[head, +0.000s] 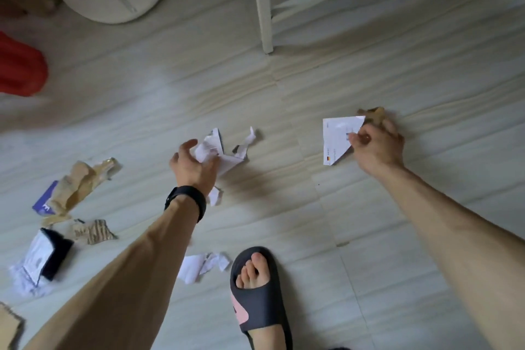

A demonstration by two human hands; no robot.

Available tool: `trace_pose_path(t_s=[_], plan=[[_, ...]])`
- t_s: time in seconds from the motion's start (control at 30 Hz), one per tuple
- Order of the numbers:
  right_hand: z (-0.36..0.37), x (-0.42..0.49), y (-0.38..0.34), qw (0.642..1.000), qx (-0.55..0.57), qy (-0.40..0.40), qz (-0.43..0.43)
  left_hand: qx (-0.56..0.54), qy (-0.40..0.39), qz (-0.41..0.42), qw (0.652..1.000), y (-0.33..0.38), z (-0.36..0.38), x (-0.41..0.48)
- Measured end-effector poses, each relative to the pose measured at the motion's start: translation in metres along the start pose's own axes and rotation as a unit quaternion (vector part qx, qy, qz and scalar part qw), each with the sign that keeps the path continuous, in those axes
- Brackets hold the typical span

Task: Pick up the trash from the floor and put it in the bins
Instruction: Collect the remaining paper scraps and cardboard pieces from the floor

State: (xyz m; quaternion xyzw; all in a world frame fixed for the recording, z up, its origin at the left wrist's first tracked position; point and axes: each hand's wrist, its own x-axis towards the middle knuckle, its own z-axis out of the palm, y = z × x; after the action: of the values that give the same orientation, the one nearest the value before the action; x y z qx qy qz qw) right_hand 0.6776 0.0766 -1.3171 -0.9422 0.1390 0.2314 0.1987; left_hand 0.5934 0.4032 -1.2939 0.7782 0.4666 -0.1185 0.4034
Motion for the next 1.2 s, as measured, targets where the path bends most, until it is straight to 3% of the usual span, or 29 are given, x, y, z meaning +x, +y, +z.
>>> trace_pose_path(t_s=[0.13, 0.33, 0.47, 0.7, 0.77, 0.93, 1.03, 1.2], plan=[[0.049, -0.047, -0.007, 1.000, -0.019, 0.003, -0.004, -0.007, -0.014, -0.006, 1.000, -0.021, 0.006, 0.003], [0.080, -0.144, -0.017, 0.996, 0.061, -0.065, 0.005, -0.035, -0.133, -0.076, 0.988, -0.015, 0.010, -0.008], [0.044, -0.193, -0.025, 0.993, 0.101, -0.050, 0.025, -0.040, -0.174, -0.055, 0.982, 0.001, -0.007, -0.052], [-0.078, -0.281, -0.062, 0.995, 0.057, -0.072, -0.027, -0.040, -0.146, -0.094, 0.984, 0.023, -0.118, -0.171], [-0.119, -0.319, -0.085, 0.993, 0.028, -0.086, -0.081, -0.036, -0.108, -0.100, 0.988, 0.026, -0.175, -0.211], [-0.179, -0.399, -0.134, 0.966, -0.042, -0.080, -0.244, 0.052, -0.023, 0.008, 0.998, 0.020, -0.284, -0.294], [-0.193, -0.450, -0.171, 0.925, -0.091, -0.054, -0.366, 0.047, 0.025, 0.047, 0.997, -0.001, -0.345, -0.339], [-0.184, -0.540, -0.221, 0.850, -0.135, -0.082, -0.502, 0.022, 0.096, 0.000, 0.995, -0.071, -0.425, -0.404]])
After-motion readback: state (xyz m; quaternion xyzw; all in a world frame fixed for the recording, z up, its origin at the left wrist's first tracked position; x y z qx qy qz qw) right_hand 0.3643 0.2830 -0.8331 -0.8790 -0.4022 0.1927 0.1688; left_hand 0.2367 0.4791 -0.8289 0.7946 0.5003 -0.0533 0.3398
